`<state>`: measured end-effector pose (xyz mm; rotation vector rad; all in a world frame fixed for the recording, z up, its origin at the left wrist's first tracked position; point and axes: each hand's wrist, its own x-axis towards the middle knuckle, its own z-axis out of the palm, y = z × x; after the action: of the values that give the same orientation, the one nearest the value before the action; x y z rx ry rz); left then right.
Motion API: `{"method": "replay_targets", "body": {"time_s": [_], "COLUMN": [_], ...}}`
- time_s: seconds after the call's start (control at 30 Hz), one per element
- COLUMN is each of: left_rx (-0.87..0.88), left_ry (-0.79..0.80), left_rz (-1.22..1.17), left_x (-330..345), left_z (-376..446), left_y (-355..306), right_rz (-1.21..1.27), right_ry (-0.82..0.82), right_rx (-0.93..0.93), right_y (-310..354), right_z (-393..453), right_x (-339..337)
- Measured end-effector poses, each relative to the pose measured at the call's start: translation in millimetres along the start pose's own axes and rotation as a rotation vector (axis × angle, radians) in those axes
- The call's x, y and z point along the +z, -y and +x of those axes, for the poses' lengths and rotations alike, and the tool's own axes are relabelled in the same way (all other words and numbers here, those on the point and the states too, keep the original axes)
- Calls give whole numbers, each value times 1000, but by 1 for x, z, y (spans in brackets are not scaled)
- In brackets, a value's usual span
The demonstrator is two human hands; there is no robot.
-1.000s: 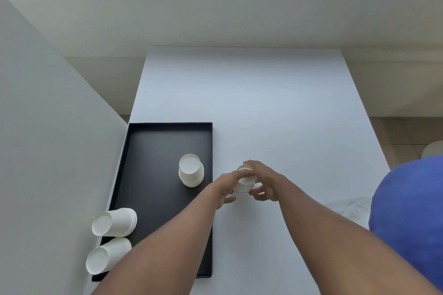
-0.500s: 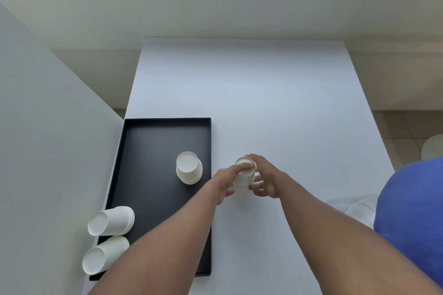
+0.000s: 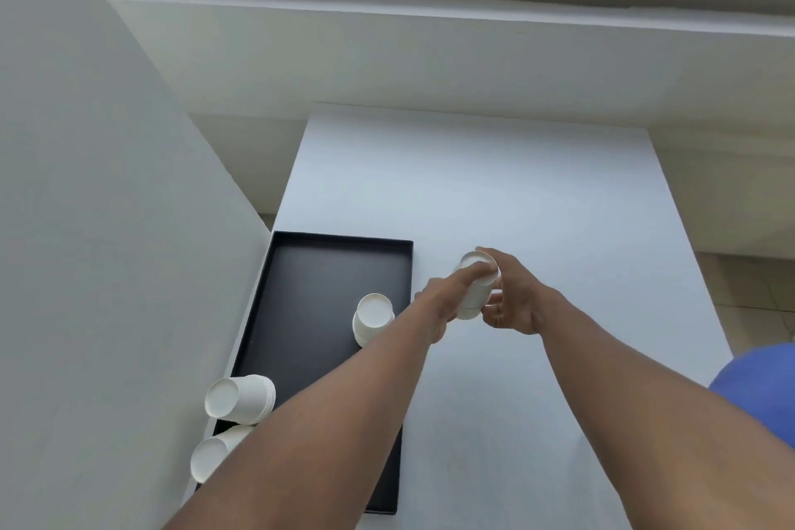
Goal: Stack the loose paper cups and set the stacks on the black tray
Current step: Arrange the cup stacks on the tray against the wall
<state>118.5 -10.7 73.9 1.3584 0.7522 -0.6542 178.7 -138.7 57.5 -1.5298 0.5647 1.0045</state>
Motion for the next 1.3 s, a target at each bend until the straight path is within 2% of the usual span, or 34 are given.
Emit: {"method": "replay_targets", "body": {"time_s": [0.3,0.53,0.77,0.93,1.13,1.3], "left_rx": [150,234,220,250,121,83], "left_ry": [-37,-181,-260,-253,-336,-370], "left_rz": [-108,-175,-187,-200,-218,-219], "left_x": [-42,-115,-189,-222,-245,-258], "left_z": [-39,-76,-106,-128,-142,-152], "left_y": [-43,-45,-2,32,72,102], "right_rz": [-156,-272,-371,-401,-471,-522], "right_ry": [186,406,526,575,580,601], "right_rx": [-173,-241,-188,-149,-52,46], "right_y": [64,88,66,40,10,-14], "right_z": [-29,-40,-42,-42,-37,-39], "right_x": [41,116,196,242,278,301]}}
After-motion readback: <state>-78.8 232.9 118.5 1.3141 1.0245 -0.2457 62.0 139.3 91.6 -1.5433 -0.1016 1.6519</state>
